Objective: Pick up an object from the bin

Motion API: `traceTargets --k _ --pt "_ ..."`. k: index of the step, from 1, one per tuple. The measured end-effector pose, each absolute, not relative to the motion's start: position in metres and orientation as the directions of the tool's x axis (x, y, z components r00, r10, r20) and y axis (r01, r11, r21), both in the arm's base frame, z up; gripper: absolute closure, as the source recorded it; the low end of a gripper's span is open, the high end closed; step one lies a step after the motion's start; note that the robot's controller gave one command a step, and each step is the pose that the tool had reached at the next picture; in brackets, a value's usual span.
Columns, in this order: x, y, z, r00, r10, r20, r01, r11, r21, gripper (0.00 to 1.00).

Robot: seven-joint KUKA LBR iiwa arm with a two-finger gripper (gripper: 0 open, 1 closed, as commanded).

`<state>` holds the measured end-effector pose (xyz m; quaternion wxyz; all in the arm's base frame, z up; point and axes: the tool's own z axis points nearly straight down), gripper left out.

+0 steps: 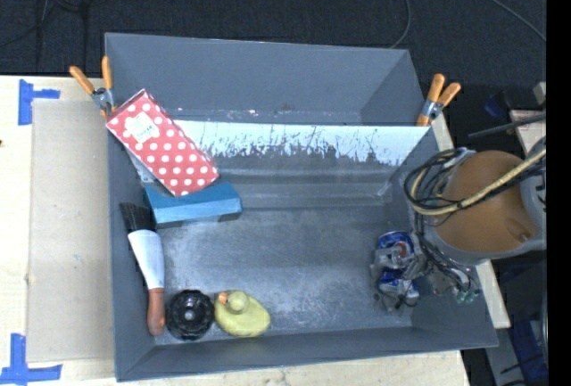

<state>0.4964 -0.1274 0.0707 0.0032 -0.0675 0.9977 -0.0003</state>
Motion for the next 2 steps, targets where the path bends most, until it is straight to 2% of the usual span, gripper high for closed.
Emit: traceTargets --k 1,2 --pt "0.496 -0.127 0.071 -0.991 -0.135 -0.006 -0.135 0.991 -0.001 1.00" --pt "0.500 -0.142 0.071 -0.980 -0.199 -0.009 -0.199 0.980 -0.001 1.00"
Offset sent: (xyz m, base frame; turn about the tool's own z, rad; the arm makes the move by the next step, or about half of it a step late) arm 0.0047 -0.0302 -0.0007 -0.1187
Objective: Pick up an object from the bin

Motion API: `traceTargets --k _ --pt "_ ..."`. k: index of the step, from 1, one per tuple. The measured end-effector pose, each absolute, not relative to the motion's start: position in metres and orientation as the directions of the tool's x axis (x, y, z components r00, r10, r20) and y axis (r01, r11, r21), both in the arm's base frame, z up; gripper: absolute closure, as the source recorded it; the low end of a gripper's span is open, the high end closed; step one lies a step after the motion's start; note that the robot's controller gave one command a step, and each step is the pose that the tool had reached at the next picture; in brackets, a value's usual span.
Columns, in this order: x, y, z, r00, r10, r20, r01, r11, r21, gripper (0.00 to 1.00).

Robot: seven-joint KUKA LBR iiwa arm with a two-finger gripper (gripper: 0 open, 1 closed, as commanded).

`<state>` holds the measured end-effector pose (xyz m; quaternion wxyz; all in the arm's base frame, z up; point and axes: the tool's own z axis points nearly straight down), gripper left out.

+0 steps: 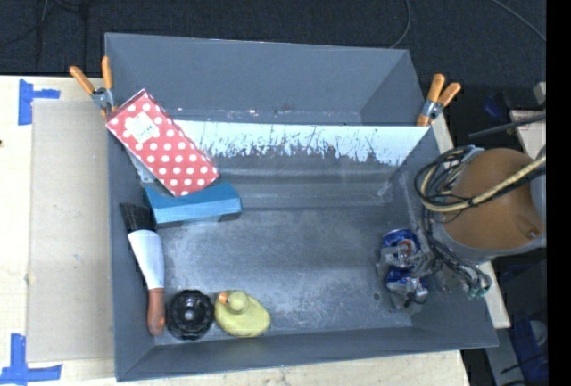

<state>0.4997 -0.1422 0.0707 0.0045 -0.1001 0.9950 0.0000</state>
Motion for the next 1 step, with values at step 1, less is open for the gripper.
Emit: traceTargets --k 1 --pt "0.5003 -0.1472 0.0711 -0.981 -0.196 -0.010 -0.196 0.981 0.009 1.00"
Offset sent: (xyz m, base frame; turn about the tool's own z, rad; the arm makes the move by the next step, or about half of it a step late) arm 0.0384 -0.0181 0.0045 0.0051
